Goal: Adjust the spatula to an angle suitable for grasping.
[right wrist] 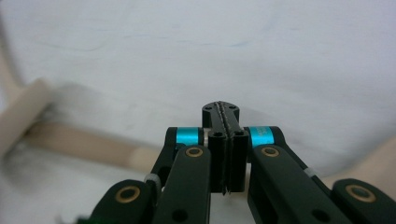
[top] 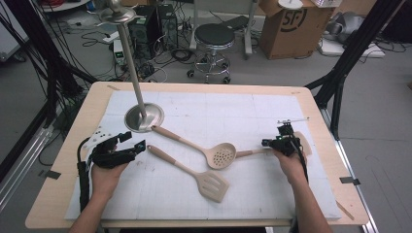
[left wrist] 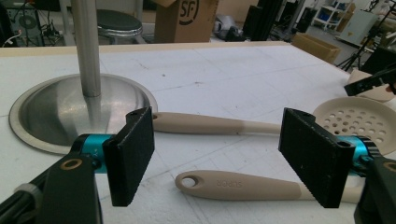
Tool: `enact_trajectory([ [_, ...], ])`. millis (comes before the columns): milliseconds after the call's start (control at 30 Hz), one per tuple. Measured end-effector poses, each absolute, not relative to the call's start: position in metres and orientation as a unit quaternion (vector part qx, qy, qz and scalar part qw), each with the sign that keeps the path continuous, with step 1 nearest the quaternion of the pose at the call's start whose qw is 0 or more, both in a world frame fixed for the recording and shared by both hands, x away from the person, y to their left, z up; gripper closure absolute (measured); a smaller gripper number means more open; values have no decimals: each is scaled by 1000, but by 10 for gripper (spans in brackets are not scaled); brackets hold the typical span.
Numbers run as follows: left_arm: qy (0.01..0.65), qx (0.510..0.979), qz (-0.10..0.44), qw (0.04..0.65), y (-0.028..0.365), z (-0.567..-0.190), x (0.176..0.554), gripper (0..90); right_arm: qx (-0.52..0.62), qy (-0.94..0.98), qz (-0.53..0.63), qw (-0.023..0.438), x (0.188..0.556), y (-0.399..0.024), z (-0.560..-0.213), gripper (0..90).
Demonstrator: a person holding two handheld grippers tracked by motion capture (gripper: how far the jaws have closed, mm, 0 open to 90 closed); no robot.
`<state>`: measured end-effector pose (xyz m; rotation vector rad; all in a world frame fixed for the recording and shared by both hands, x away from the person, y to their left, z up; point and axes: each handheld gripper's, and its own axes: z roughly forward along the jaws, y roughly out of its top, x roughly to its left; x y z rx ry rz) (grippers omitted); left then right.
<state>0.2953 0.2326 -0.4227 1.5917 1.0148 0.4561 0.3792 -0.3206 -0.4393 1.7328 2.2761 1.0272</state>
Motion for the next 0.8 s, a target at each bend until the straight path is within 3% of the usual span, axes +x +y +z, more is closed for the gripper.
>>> enact_trajectory([
  [167,431,680,193,561,233,-424,296,273,588,738,328,39,389,-339,-449,900],
  [300,431,681,192,560,233,-425,296,273,587,747,306,57,384,-344,-445,900],
  [800,429,684,190,559,228,-425,296,275,608,736,291,59,335,-381,-441,900],
])
